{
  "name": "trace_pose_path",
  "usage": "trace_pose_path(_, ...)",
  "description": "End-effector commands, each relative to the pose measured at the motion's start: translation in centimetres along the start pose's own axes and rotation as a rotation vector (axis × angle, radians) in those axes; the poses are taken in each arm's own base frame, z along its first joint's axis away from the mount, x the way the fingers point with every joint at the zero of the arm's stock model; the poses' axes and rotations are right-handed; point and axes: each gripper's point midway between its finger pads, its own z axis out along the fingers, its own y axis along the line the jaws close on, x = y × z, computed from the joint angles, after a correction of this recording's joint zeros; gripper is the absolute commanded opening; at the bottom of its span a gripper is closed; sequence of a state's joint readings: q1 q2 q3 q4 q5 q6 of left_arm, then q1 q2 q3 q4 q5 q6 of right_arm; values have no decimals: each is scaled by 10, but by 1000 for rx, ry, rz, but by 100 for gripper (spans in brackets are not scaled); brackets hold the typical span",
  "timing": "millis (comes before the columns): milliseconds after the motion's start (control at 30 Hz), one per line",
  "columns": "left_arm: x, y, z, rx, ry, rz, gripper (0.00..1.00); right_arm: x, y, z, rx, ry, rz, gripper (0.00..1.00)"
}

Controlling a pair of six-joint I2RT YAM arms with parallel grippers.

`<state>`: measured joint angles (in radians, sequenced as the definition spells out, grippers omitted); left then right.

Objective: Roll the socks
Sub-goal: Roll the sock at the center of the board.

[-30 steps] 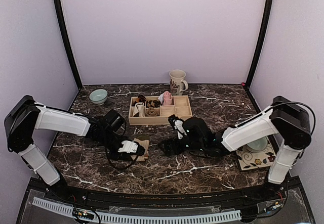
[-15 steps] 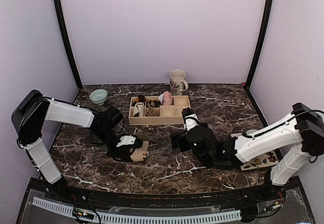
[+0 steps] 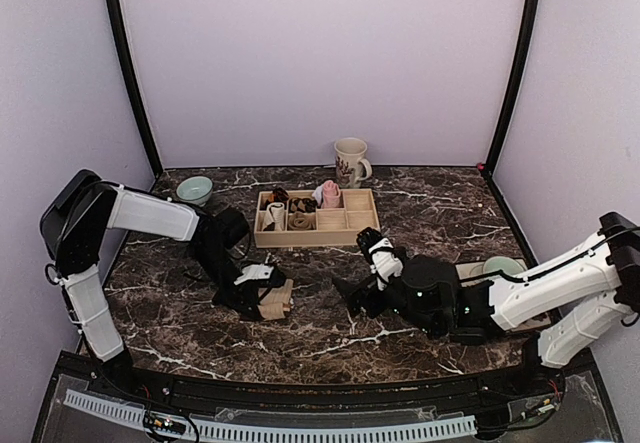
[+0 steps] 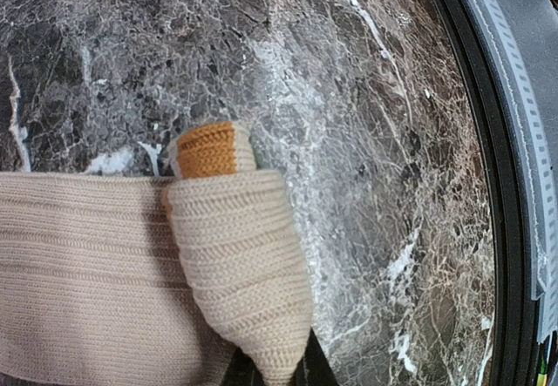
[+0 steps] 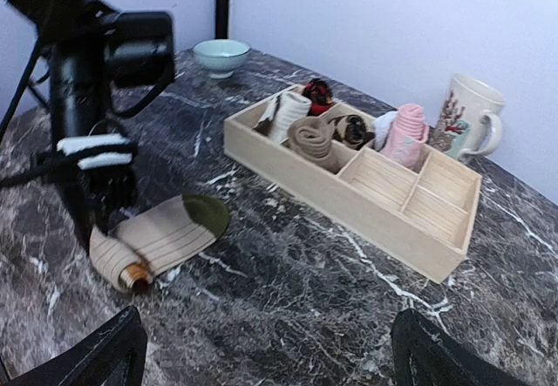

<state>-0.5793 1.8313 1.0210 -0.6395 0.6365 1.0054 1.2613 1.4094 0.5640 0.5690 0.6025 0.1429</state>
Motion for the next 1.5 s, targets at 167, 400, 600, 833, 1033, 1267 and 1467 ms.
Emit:
trace_pose_path(167,41,-20,19,132,171,-165,1,8,51,5,-288,72,-144,100)
trace_pose_path(400,48,-31,20,202,206,-194,1,35,85,8,-449,162,-260,98)
trace_pose_path(600,50,-31,22,231,225,-210,1,51,106,11,-567,124,-378,92)
trace_pose_path(833,50,-29,23,255,235,-220,1,50,137,30,-662,106,-451,78)
trace_pose_path(1033,54,-30,23,266,253,-208,1,51,160,48,-731,80,-552,64)
trace_pose_path(1267,60,-26,24,260,282,-212,1,66,170,63,-758,102,-651,60)
trace_pose_path(1467,63,-27,23,262,288,-213,1,80,171,76,-733,116,-666,60)
